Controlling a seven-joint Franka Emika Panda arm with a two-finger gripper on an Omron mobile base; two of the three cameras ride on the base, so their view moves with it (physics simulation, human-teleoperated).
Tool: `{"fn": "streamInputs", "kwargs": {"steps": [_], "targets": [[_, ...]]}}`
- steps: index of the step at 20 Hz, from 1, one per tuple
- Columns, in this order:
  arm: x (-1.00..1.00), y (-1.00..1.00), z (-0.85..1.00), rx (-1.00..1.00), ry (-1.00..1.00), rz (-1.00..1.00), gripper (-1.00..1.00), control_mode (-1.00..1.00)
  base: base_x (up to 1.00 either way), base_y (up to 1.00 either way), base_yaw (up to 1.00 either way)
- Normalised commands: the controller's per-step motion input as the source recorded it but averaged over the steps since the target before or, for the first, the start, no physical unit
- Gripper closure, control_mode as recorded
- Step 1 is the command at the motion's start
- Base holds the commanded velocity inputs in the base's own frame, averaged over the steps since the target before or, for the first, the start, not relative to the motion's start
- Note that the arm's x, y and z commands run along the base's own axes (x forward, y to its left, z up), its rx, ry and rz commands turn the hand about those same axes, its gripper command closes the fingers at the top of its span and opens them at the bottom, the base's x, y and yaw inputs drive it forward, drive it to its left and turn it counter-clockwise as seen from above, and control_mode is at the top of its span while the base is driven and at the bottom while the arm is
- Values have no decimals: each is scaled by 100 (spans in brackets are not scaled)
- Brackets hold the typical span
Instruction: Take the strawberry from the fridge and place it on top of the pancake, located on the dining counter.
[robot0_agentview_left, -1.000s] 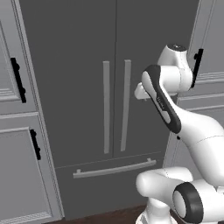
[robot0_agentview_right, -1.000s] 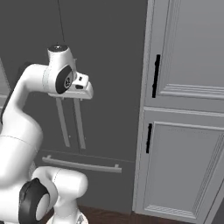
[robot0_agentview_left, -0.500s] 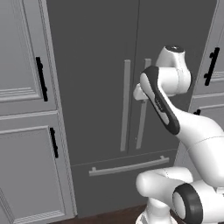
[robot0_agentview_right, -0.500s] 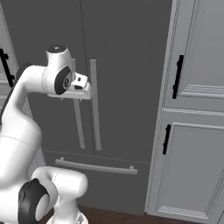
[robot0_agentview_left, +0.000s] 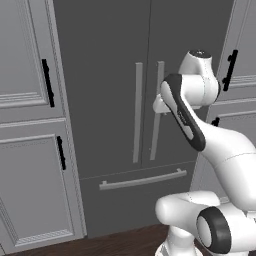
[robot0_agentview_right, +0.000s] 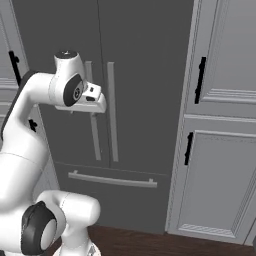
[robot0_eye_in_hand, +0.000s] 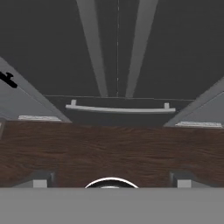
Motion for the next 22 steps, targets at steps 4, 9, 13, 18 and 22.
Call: {"fn": "streamInputs", "kwargs": {"steps": [4, 9, 13, 18, 22], "targets": [[0, 0, 0, 0, 0, 0, -100, 100, -37, 0, -5], [39, -13, -13, 0, -7, -2, -100, -100, 0, 0, 0], [92, -19, -29, 0, -14, -9, -100, -100, 0, 0, 0], [85, 0, -8, 0, -10, -3, -100, -100, 0, 0, 0], [91, -5, -3, 0, -7, -3, -100, -100, 0, 0, 0]]}}
